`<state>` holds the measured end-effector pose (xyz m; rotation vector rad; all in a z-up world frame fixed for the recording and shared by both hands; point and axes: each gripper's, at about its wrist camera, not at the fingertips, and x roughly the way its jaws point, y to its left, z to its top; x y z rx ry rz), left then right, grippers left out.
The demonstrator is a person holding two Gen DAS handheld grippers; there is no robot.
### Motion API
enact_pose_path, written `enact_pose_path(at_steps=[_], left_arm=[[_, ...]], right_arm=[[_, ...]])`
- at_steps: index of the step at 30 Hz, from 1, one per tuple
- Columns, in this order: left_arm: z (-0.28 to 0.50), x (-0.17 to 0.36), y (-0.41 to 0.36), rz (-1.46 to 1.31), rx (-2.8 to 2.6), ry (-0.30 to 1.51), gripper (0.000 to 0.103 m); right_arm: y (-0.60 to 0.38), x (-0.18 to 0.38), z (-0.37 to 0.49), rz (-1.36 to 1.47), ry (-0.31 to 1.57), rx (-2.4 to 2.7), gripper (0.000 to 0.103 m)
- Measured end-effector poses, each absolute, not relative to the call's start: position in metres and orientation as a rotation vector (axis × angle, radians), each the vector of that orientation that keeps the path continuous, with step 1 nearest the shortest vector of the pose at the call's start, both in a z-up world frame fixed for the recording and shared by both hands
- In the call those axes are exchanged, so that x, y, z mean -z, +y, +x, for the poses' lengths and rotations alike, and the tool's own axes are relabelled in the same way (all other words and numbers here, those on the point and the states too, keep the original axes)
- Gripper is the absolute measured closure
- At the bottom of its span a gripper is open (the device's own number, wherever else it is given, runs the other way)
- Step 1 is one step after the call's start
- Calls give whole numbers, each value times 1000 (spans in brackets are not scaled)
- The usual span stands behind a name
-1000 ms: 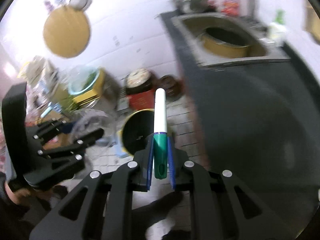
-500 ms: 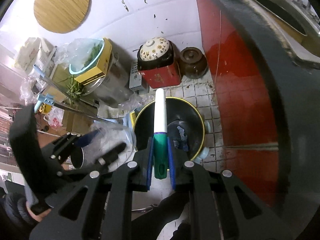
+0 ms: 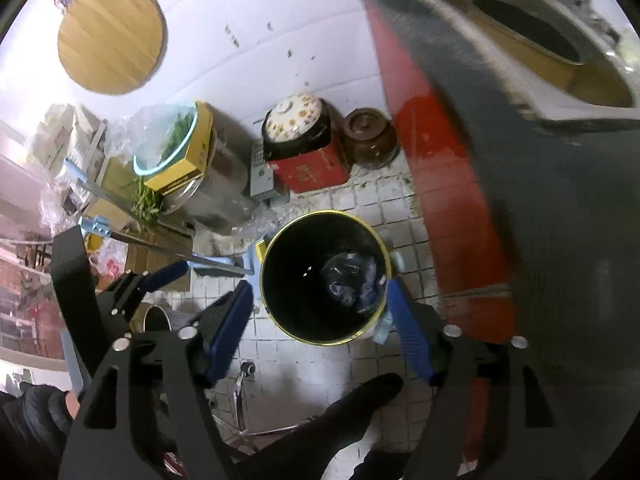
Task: Collect trash
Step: 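Carry the bag and marker to the black bin and release both, then bring both open tools back over the countertop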
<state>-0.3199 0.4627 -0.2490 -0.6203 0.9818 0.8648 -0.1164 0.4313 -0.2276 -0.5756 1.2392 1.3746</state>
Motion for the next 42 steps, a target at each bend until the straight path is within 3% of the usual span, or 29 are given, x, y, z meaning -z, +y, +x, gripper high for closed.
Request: enact_pose_path(at_steps=[9,20,29,42], left_arm=[[-214,169,386,-439,-651,975,8],[-20,88,181,-140,-48,925,8],[34,71,39,3,200,948,8],[47,100,-26,109,302,1008,8]], right_arm=[[268,127,-34,-394,1072,-1129,21],[-17,55,49,-185,932,-559,20],[-196,61,42,-63,949,-269,20],[-229,97,49,6,1005,-245,20]])
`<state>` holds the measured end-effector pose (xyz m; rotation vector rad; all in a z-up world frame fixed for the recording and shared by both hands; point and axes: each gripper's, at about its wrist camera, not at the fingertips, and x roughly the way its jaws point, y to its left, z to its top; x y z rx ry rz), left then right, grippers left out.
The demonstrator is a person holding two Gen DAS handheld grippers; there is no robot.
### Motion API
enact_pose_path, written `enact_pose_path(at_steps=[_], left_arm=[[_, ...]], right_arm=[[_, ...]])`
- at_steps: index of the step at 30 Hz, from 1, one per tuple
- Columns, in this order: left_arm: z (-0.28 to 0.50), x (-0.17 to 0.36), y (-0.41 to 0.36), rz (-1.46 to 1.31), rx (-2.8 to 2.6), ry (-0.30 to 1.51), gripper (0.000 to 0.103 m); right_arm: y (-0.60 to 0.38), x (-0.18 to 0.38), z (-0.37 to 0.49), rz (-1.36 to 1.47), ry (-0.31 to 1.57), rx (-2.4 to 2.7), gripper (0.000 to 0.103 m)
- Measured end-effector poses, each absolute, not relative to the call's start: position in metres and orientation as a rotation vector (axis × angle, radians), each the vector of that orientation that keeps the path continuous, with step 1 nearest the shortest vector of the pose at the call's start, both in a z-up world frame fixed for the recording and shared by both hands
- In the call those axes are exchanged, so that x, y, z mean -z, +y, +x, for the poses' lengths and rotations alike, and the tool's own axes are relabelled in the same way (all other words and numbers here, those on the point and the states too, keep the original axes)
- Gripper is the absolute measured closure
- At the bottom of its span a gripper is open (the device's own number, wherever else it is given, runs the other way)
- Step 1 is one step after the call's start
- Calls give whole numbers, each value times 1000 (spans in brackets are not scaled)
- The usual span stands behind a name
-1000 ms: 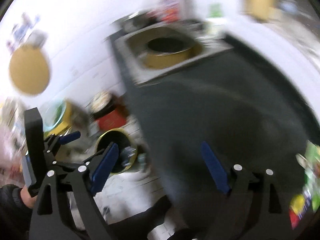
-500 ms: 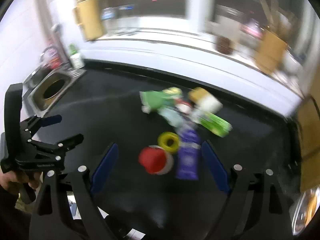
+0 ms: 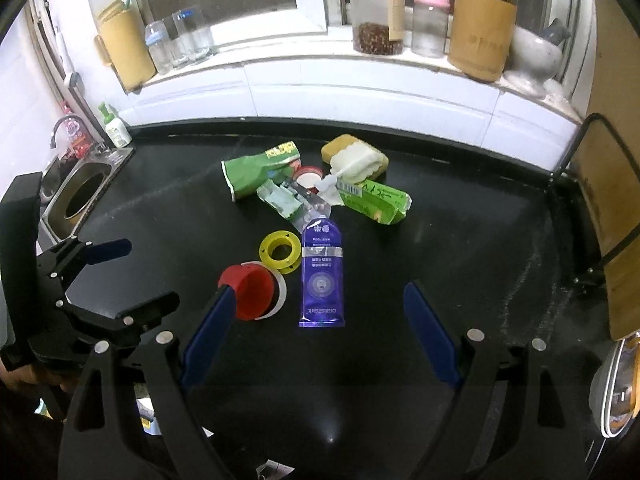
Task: Collect trash
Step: 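Bring both open tools back over the countertop, then grasp the red cup with the left tool while the right tool grasps the purple toothpaste tube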
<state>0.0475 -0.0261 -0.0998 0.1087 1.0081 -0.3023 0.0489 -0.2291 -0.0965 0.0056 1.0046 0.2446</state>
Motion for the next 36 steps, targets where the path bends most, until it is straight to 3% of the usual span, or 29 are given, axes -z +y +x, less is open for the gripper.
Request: enact_pose_path(at_steps=[11,19,23,24,25,26,27,29,30,36], left_arm=[[90,182,-51,153,307,1094,8],[105,212,-50,145,331,1119,11],[115,221,-46,97,357,1135,28],[117,220,-45,95,359,1127,38],[117,219,-45,93,369,1124,44],[119,218,-44,88,380,1123,63],[119,218,-43,90,374,1125,68],[121,217,-41,87,365,1131,70],[120,216,-40,85,361,1129,79],[112,199,-36,104,357,1112,79]], right_arm=[[-222,208,116,-67,1152,-268,20],[-205,259,154,-84,1242,-311,20],[-196,270,165,-112,1240,-315,22],[-194,270,166,-127,1234,-312,27],[-192,270,167,-142,1225,-306,45],[-190,269,167,-168,1206,-297,51],[-189,270,168,-171,1211,-296,52],[-189,266,168,-159,1215,-299,52],[-190,266,167,-155,1218,-303,52],[-198,242,159,-139,1180,-300,52]])
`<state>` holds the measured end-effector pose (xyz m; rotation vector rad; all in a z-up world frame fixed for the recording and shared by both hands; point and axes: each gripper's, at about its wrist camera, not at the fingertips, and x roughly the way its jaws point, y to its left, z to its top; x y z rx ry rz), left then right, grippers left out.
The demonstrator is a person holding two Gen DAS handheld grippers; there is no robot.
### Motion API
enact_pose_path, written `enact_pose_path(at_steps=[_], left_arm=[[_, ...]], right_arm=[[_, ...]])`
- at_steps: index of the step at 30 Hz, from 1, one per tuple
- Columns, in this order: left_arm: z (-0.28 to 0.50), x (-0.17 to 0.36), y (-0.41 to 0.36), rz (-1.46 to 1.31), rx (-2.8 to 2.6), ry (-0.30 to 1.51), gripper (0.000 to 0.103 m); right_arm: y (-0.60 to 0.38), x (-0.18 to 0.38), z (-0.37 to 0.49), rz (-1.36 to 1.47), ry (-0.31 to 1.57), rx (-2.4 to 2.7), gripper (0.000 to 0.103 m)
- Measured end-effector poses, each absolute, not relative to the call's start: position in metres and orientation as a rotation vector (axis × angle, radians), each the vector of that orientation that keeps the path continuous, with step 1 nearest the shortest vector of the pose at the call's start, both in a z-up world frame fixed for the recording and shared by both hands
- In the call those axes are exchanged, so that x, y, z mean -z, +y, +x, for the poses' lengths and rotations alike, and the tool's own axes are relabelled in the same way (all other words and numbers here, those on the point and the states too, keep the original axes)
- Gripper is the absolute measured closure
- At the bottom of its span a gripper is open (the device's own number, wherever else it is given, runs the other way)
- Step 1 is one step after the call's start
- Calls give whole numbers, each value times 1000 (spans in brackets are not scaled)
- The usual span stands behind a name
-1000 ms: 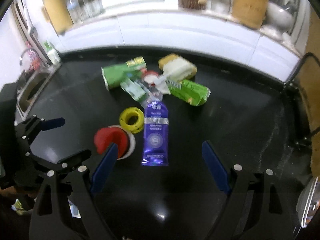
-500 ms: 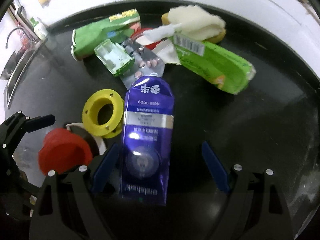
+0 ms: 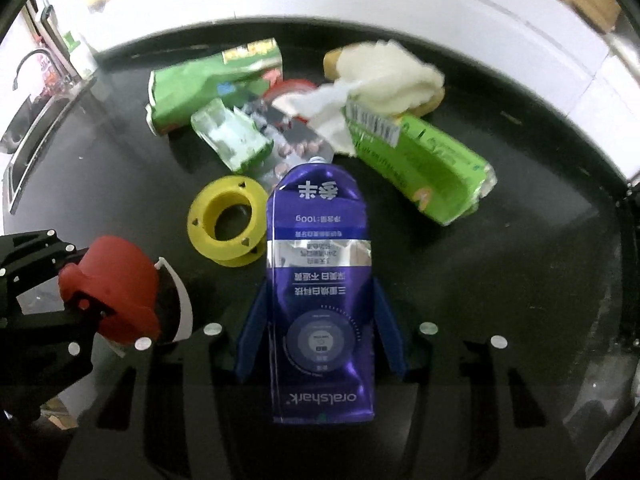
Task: Collect trash
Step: 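Grasp the red cup with the left tool while the right tool grasps the purple toothpaste tube, then carry the cup and tube to the black bin and release both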
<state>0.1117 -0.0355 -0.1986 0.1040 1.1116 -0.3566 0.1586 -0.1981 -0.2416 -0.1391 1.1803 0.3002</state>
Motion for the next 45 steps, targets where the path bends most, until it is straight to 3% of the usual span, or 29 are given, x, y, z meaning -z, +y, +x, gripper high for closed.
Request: enact_pose_path(at_steps=[16,23,33,45], left_arm=[[83,164,-25,101,253,1066,79],[54,124,16,38,120,1020,79],[-61,81,160,-135,-290,958,79],[-251,125,327,-428,-760,989,79]], right_arm=[[-204,183,121,-151,1077,-333,52],[-164,137,99,-178,995,-443,52],[0,96,45,-299,917,-835,52],[251,133,-85,-489,1001,-1359,52]])
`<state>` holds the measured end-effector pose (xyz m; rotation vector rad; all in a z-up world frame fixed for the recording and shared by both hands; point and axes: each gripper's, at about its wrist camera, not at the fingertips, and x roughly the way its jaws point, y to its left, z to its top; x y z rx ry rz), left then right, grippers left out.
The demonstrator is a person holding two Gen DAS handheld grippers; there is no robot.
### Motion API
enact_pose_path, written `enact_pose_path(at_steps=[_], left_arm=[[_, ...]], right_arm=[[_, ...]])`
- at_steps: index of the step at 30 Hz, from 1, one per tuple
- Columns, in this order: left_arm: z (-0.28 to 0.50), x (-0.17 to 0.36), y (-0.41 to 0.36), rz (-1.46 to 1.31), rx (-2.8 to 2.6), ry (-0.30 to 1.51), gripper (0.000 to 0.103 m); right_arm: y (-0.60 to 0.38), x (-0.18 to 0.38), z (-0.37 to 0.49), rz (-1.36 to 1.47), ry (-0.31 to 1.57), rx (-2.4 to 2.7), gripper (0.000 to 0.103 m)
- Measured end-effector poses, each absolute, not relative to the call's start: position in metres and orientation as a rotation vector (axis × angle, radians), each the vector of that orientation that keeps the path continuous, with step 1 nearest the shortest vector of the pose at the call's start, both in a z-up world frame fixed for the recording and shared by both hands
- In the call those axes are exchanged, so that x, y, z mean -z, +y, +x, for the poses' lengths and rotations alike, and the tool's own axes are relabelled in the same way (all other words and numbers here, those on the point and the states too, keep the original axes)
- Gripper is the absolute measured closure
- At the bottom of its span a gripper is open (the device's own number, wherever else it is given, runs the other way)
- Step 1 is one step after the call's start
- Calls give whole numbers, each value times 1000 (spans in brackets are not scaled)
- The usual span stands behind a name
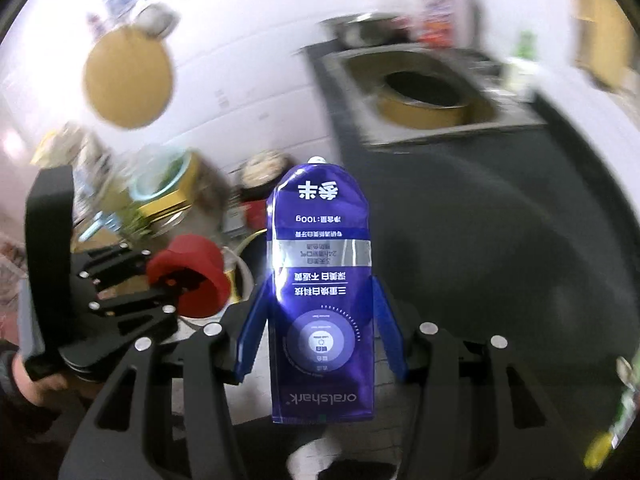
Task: Collect trash
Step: 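Carry the cup and tube to the black bin and release both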
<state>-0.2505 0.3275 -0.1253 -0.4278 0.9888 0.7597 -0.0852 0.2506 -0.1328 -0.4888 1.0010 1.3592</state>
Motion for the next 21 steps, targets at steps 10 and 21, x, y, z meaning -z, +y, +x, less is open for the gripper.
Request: enact_pose_path(at_steps=[10,21], left_arm=[[-322,217,422,-566,-887,997,79],[-327,279,468,-558,-890,1045,19]], right_arm=[[399,223,-151,-651,1186,-1456,52],[487,279,-157,-709,1261,-1433,27]])
